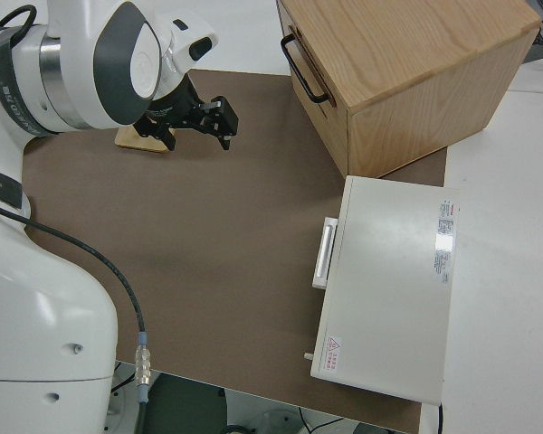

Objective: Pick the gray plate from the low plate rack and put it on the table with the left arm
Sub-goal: 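Carry the gray plate away from the rack toward the table center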

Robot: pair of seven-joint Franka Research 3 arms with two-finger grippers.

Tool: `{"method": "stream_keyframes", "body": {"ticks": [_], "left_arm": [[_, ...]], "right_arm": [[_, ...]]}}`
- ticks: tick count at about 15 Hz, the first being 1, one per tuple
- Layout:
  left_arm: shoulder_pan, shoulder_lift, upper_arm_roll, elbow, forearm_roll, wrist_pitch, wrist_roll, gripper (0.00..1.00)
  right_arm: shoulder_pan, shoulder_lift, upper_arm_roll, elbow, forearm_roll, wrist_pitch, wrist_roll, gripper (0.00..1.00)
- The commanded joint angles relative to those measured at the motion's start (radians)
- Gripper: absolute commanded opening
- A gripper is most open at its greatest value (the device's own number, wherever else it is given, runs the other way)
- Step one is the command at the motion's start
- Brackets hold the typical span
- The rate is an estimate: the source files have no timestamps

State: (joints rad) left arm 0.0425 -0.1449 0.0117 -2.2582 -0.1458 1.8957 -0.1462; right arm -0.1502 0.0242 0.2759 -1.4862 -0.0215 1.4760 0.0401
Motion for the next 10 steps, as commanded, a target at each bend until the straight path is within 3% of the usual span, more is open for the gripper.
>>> {"method": "stream_keyframes", "body": {"ticks": [1,2,4,5,6,10], "left_arm": [[0.0,-0.025,-0.019,-0.09,-0.051,0.078,-0.035,0.0],[0.0,-0.027,-0.033,-0.11,-0.051,0.106,-0.045,0.01],[0.0,-0.021,-0.047,-0.119,-0.052,0.112,-0.064,0.21],[0.0,-0.019,-0.047,-0.12,-0.051,0.112,-0.065,0.43],[0.0,-0.013,-0.049,-0.118,-0.051,0.115,-0.065,0.73],[0.0,-0.01,-0.049,-0.118,-0.051,0.114,-0.065,0.89]], "right_arm": [[-0.019,-0.003,0.017,0.009,-0.001,-0.014,0.012,0.983],[-0.019,-0.003,0.017,0.009,-0.001,-0.014,0.012,0.983],[-0.019,-0.003,0.017,0.009,-0.001,-0.014,0.012,0.983],[-0.019,-0.003,0.017,0.009,-0.001,-0.014,0.012,0.983],[-0.019,-0.003,0.017,0.009,-0.001,-0.014,0.012,0.983],[-0.019,-0.001,0.017,0.009,-0.001,-0.014,0.012,0.983]]}}
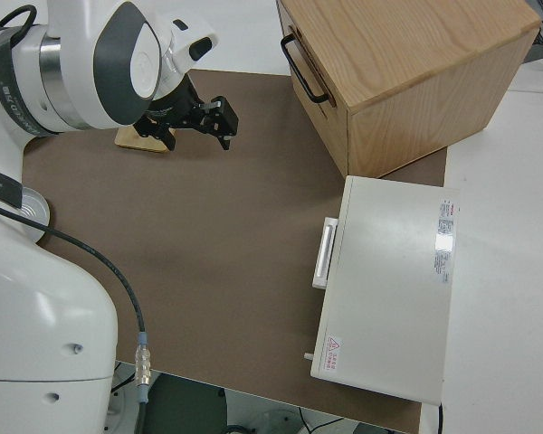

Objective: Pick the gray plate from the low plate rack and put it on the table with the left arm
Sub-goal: 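Lower the gray plate flat onto the table and open the left gripper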

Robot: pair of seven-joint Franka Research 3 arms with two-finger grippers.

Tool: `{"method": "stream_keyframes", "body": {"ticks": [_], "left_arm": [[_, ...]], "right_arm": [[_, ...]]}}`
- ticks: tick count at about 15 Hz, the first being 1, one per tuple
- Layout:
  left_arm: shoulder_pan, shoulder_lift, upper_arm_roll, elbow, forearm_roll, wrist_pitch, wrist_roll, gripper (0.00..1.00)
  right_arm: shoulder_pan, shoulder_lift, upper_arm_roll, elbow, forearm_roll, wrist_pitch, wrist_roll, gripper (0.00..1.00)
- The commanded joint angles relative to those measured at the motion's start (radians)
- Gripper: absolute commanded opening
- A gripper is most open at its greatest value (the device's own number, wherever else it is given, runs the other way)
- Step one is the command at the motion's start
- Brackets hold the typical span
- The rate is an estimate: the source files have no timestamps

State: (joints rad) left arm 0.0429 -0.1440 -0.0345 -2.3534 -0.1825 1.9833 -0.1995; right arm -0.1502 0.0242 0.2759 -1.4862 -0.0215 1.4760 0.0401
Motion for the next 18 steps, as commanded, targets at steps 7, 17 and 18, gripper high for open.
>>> {"method": "stream_keyframes", "body": {"ticks": [7,17,18], "left_arm": [[0.002,-0.009,0.05,0.133,0.064,-0.041,0.003,0.98],[0.003,0.017,0.084,0.473,0.173,-0.391,0.121,0.99],[0.003,0.017,0.084,0.491,0.176,-0.412,0.135,0.99]], "right_arm": [[-0.019,-0.003,0.017,0.009,-0.001,-0.014,0.012,0.983],[-0.019,-0.003,0.017,0.009,-0.001,-0.014,0.012,0.983],[-0.019,-0.003,0.017,0.009,-0.001,-0.014,0.012,0.983]]}}
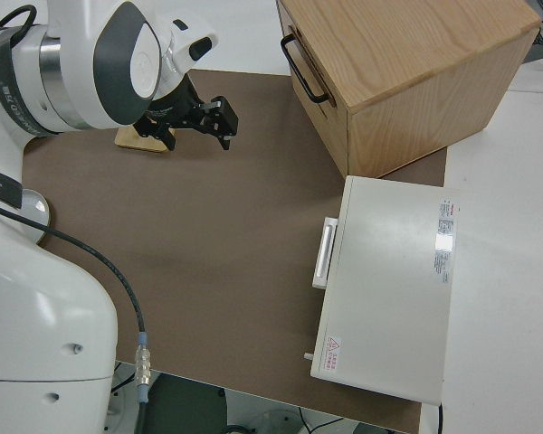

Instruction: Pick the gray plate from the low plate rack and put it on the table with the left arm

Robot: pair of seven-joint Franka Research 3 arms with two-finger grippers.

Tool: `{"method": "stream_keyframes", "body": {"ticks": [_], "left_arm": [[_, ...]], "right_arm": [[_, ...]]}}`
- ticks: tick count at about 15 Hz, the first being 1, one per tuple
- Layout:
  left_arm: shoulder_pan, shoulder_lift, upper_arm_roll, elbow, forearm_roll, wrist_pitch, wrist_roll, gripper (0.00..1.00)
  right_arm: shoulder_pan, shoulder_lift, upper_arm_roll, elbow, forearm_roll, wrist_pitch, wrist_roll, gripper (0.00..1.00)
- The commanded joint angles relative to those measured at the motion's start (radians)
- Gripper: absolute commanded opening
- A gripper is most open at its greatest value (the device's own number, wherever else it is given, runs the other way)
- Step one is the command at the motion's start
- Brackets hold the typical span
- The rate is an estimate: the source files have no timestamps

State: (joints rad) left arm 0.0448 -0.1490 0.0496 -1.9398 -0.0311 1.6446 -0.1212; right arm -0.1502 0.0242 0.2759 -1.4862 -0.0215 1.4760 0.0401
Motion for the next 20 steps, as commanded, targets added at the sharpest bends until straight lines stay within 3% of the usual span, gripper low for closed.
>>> {"method": "stream_keyframes", "body": {"ticks": [1,7,12,20], "left_arm": [[0.0,0.02,-0.002,0.1,0.025,-0.098,0.063,0.99],[0.0,0.035,-0.004,0.242,0.062,-0.229,0.138,0.99],[-0.002,0.052,-0.007,0.243,0.06,-0.233,0.16,0.99],[-0.005,0.062,-0.033,0.242,0.099,-0.218,0.055,0.99]], "right_arm": [[-0.019,-0.003,0.017,0.009,-0.001,-0.014,0.012,0.983],[-0.019,-0.001,0.017,0.009,-0.001,-0.014,0.012,0.983],[-0.019,-0.003,0.017,0.009,-0.001,-0.014,0.012,0.983],[-0.019,-0.003,0.017,0.009,-0.001,-0.014,0.012,0.983]]}}
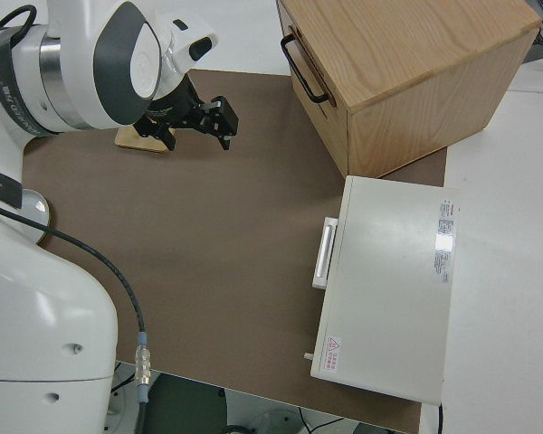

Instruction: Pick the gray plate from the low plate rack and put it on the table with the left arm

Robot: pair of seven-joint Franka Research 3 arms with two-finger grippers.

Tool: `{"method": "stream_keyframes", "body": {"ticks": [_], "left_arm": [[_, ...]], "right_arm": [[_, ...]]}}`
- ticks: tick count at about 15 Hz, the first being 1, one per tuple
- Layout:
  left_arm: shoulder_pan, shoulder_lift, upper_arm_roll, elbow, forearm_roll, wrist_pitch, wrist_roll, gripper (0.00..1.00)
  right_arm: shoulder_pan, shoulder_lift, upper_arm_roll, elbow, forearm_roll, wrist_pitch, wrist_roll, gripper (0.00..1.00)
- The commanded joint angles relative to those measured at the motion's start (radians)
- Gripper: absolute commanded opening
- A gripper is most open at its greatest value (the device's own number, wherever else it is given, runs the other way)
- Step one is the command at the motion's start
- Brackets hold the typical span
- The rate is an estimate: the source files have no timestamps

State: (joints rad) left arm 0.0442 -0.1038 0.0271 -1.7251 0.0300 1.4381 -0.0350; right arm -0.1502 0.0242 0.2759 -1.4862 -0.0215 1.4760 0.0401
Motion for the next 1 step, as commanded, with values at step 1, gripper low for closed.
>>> {"method": "stream_keyframes", "body": {"ticks": [1], "left_arm": [[-0.004,0.016,-0.01,0.027,0.036,-0.011,-0.034,1.0]], "right_arm": [[-0.019,-0.001,0.017,0.009,-0.001,-0.014,0.012,0.983]]}}
